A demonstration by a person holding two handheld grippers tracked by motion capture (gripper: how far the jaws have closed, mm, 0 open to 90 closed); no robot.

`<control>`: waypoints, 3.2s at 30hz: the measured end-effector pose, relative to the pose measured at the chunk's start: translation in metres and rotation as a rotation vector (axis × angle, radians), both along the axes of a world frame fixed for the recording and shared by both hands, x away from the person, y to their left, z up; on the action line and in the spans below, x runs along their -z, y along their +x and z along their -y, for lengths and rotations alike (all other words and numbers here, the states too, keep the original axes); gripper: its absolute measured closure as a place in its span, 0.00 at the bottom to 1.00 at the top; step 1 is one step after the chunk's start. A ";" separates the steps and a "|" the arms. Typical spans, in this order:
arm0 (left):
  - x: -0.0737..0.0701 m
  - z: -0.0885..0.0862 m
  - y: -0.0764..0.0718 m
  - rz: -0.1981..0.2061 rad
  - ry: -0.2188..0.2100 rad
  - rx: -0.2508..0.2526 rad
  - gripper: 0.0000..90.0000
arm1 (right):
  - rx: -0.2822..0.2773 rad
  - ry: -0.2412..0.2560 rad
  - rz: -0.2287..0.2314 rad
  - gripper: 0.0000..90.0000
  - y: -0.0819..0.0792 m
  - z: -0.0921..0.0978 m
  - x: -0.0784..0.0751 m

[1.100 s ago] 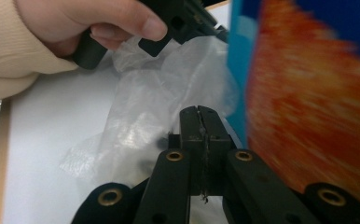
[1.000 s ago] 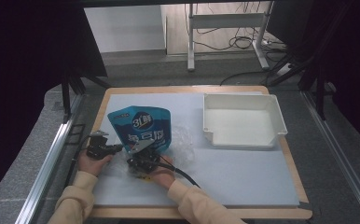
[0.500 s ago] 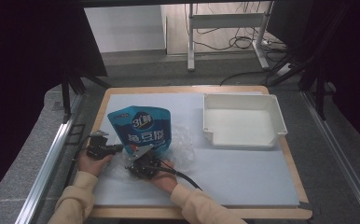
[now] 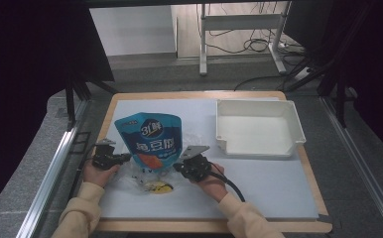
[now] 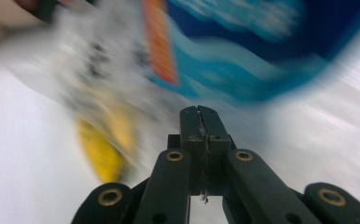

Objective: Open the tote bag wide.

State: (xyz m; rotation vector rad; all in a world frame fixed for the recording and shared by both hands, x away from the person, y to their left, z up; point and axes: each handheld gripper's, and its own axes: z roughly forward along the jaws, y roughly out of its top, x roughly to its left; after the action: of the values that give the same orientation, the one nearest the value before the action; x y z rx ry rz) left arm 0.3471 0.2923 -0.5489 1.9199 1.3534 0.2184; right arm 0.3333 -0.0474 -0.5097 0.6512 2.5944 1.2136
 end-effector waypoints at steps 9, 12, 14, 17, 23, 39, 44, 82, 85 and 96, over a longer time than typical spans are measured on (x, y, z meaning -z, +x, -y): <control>0.000 0.000 0.000 0.001 0.003 -0.001 0.95 | 0.096 -0.027 -0.093 0.99 0.021 0.028 0.026; 0.000 0.000 0.000 0.001 0.003 -0.001 0.95 | 0.094 0.009 -0.050 0.99 0.018 0.029 0.010; 0.000 0.000 0.000 0.002 0.003 -0.002 0.95 | 0.100 0.021 -0.033 0.98 0.018 0.029 0.004; 0.000 0.001 -0.001 0.002 0.003 -0.002 0.95 | 0.144 0.095 -0.015 0.98 0.023 0.030 -0.009; 0.000 0.001 -0.001 0.007 0.008 -0.002 0.95 | 0.209 0.130 0.001 0.98 0.037 0.019 -0.008; 0.000 0.001 -0.001 0.006 0.006 -0.003 0.94 | 0.266 0.014 -0.027 0.98 0.050 0.021 0.022; -0.001 0.001 -0.001 0.004 0.006 -0.002 0.92 | 0.253 0.040 -0.015 0.98 0.046 0.022 0.015; -0.090 -0.018 -0.071 0.326 -0.096 0.024 0.22 | 0.110 0.179 0.039 0.57 0.014 0.049 -0.038; -0.093 -0.012 -0.078 0.315 -0.093 0.033 0.24 | 0.110 0.189 0.047 0.55 0.012 0.051 -0.044; -0.103 0.007 -0.097 0.308 -0.098 0.110 0.25 | 0.112 0.212 0.068 0.51 0.008 0.057 -0.056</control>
State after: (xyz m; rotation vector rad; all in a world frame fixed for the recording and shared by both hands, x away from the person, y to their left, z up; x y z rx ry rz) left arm 0.2503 0.2854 -0.4457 1.7879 1.0339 0.3703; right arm 0.3413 -0.1049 -0.4538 0.7682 2.3605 1.4591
